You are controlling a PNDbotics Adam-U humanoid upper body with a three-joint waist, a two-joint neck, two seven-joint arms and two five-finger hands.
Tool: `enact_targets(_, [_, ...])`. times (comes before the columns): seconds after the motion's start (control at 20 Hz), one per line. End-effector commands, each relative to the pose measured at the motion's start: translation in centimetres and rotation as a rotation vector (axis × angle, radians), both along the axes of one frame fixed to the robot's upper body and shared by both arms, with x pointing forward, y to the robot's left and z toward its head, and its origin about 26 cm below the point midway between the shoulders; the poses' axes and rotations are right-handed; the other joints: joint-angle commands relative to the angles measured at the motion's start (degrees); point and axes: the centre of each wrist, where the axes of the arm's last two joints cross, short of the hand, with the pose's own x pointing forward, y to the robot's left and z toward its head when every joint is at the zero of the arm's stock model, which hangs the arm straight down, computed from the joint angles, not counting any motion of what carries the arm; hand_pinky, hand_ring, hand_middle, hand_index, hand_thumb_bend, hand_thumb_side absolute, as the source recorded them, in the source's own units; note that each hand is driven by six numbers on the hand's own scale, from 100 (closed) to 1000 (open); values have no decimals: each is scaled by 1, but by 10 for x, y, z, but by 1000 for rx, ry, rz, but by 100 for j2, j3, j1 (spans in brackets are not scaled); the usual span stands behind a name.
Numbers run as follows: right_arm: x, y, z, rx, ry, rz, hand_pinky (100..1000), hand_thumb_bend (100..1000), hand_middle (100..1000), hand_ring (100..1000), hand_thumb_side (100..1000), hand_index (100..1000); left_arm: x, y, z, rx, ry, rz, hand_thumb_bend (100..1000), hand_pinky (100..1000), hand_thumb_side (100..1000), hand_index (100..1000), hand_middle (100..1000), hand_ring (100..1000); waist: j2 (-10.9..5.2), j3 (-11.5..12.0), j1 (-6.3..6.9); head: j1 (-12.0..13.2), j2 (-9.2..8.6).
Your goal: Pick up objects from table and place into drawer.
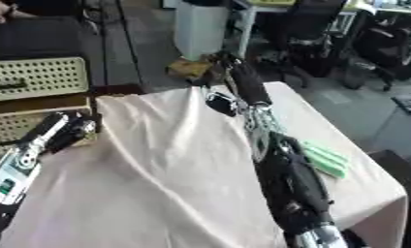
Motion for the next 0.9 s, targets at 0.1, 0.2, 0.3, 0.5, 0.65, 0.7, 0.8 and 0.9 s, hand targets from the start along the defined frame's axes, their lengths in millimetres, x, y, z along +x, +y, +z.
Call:
enact_targets(0.1, [3, -5, 19, -3, -51, -5, 826, 100, 853, 914, 406, 840, 5, 38, 20, 23, -83, 149, 365, 437, 1000, 839, 781, 610, -63, 1, 20, 18, -82])
enact_targets(0.2, [2, -4, 20, -2, -51, -1, 827, 100, 853, 914, 406, 841, 6, 42, 21, 13, -90, 163, 364, 433, 1000, 846, 782, 609, -51, -20, 22, 29, -122])
enact_targets(0.3, [2, -1, 21, -3, -53, 9, 826, 100, 853, 913, 407, 841, 7, 46, 20, -2, -78, 168, 362, 442, 1000, 860, 799, 624, -28, -66, 21, 55, -166])
enact_targets(0.5, [3, 3, 23, -5, -60, 20, 826, 100, 853, 912, 394, 841, 8, 55, 21, -11, -73, 196, 370, 437, 1000, 855, 792, 617, 11, -162, 7, 85, -218])
enact_targets(0.65, [3, -2, 23, 2, -59, 8, 827, 100, 852, 914, 412, 841, 8, 54, 24, -36, -106, 181, 357, 422, 1000, 835, 763, 596, 21, -157, 5, 93, -212])
enact_targets(0.7, [3, -3, 22, 4, -58, 5, 827, 100, 852, 914, 412, 841, 7, 52, 25, -44, -111, 167, 354, 416, 1000, 822, 737, 577, 21, -149, 6, 91, -207])
enact_targets(0.8, [3, -5, 22, 4, -57, 1, 827, 100, 852, 914, 413, 841, 6, 48, 29, -45, -108, 122, 345, 372, 1000, 760, 629, 497, 14, -114, 14, 80, -203])
enact_targets(0.9, [3, -9, 21, 4, -55, -7, 827, 100, 851, 914, 415, 841, 1, 43, 39, 7, -92, 32, 358, 371, 1000, 762, 611, 482, -11, -57, 38, 60, -190])
